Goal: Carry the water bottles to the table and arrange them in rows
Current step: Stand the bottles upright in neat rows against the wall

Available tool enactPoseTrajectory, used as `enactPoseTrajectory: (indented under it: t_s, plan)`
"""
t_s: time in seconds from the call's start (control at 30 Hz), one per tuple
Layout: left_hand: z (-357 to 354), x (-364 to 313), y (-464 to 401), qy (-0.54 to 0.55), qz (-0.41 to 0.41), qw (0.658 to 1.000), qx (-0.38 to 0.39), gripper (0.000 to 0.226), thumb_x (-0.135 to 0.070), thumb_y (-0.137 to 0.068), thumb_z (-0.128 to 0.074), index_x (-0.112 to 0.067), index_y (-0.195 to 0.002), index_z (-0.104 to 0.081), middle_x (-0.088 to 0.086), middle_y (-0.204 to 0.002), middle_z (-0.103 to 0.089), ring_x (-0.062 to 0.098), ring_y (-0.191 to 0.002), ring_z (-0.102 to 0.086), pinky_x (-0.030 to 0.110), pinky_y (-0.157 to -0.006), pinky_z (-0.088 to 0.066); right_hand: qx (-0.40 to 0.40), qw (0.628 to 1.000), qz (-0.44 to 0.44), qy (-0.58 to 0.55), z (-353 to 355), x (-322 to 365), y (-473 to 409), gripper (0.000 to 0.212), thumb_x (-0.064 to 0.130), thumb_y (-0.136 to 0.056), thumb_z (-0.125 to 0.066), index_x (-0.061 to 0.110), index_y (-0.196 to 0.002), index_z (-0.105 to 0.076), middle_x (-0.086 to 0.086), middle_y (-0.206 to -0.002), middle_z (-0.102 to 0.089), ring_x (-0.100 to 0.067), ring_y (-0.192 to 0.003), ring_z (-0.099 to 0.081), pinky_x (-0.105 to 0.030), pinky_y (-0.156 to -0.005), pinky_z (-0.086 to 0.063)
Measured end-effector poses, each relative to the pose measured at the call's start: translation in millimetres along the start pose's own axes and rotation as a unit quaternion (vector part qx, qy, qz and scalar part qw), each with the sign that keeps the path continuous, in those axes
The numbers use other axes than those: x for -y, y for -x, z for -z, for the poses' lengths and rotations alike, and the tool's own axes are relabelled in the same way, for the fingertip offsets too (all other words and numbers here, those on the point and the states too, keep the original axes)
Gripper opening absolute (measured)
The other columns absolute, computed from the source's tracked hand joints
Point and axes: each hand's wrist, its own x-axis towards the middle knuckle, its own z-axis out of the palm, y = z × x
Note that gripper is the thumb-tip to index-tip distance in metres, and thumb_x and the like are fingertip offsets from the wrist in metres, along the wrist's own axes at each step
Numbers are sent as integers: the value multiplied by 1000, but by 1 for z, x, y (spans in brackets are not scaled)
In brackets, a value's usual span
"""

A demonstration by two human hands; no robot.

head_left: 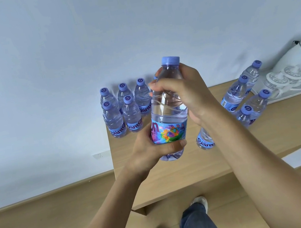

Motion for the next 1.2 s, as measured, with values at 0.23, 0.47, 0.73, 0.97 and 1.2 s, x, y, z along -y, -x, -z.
enactPoseTrajectory:
  t_s: [0.23,0.47,0.73,0.97,1.2]
  plan:
    - [-8,2,2,-69,-46,989,-121,39,-6,-61,-91,-17,-88,-65,-12,-72,-72,-1,-61,-65,12,-54,-49,-116,991,38,62,-13,-11,9,33,23,-72,-87,16,-89,-60,12,-82,-70,-12,-83,-71,-38,-79,-59]
    - [0,0,2,-53,-4,998,-36,46,-11,-61,-92,-11,-99,-66,1,-81,-74,15,-71,-70,25,-60,-56,-68,998,1,6,-10,-5,4,20,7,-66,-76,17,-72,-60,3,-65,-62,-16,-61,-61,-34,-59,-54]
    - [11,-11,4,-24,-26,999,-9,37,-10,-61,-86,-8,-91,-64,-1,-69,-70,13,-56,-62,20,-49,-46,56,994,4,-91,-4,3,-4,23,9,-62,-76,16,-80,-64,-12,-79,-68,-32,-79,-70,-40,-71,-57]
    - [5,-10,8,-84,-66,984,-146,45,-19,-57,-90,-16,-94,-65,-5,-81,-73,13,-72,-71,27,-62,-58,-43,996,65,39,-24,1,6,33,19,-75,-84,9,-95,-58,1,-83,-70,-22,-80,-73,-44,-75,-61]
    - [3,-10,15,-98,-60,985,-130,62,-29,-52,-93,-16,-103,-60,0,-89,-72,24,-81,-71,45,-69,-61,-57,995,83,-15,-30,5,13,25,-6,-72,-70,14,-72,-55,9,-62,-61,-11,-57,-63,-27,-53,-52]
